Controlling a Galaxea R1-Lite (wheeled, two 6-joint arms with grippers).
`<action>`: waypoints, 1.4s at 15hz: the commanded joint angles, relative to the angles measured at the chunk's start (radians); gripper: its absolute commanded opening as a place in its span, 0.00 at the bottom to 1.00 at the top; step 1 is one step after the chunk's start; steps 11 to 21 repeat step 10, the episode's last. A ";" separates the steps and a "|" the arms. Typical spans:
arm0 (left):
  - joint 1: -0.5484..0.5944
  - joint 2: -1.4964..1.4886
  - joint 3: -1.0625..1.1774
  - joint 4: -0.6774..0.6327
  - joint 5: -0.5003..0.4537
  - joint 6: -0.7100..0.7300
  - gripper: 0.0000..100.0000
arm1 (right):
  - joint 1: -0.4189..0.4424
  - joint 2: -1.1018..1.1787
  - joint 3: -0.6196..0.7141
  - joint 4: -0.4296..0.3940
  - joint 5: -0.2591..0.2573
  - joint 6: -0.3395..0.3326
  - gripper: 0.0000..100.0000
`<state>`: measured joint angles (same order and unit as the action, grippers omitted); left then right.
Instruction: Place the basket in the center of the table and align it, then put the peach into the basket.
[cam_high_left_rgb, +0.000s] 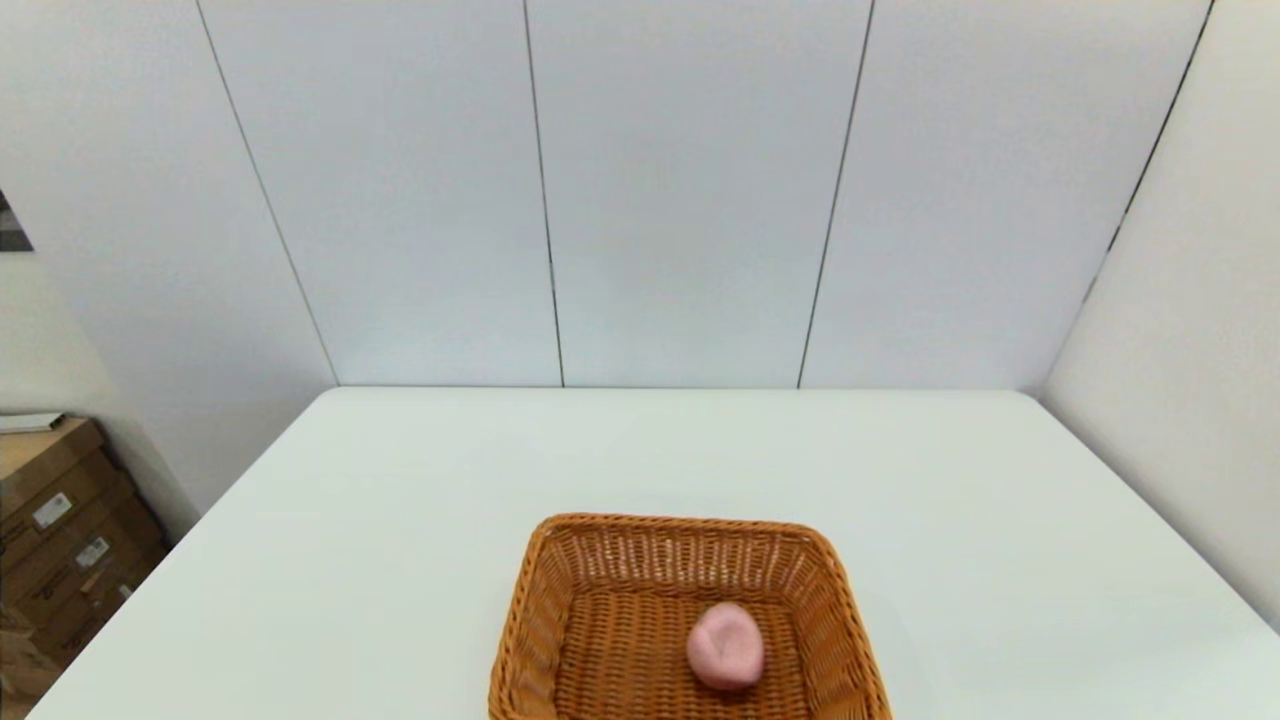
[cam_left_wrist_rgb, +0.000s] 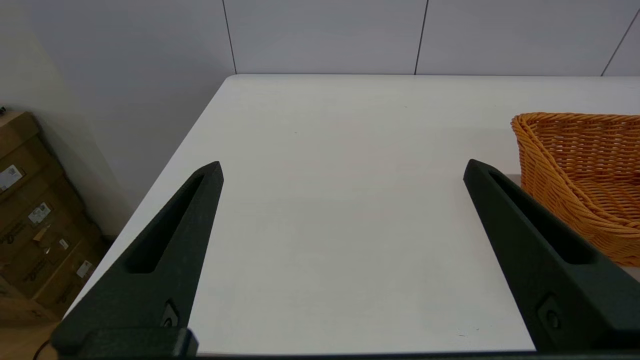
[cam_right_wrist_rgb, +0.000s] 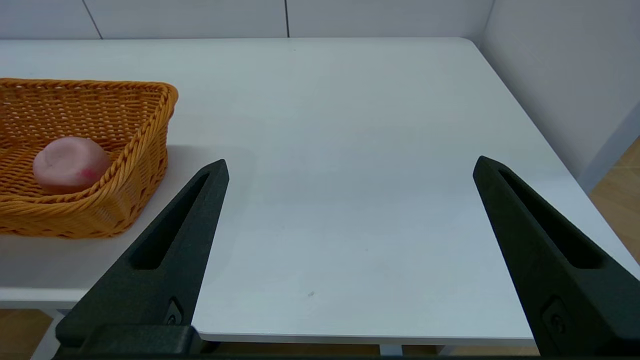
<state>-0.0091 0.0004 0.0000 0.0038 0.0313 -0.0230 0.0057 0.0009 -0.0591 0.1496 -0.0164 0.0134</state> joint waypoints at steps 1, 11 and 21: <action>0.000 -0.002 0.000 0.001 0.001 0.000 1.00 | 0.000 -0.002 0.001 0.001 0.001 0.000 1.00; 0.000 -0.002 0.000 0.001 0.001 0.000 1.00 | 0.000 -0.002 0.001 0.001 0.000 0.000 1.00; 0.000 -0.002 0.000 0.001 0.001 0.000 1.00 | 0.000 -0.002 0.001 0.001 0.000 0.000 1.00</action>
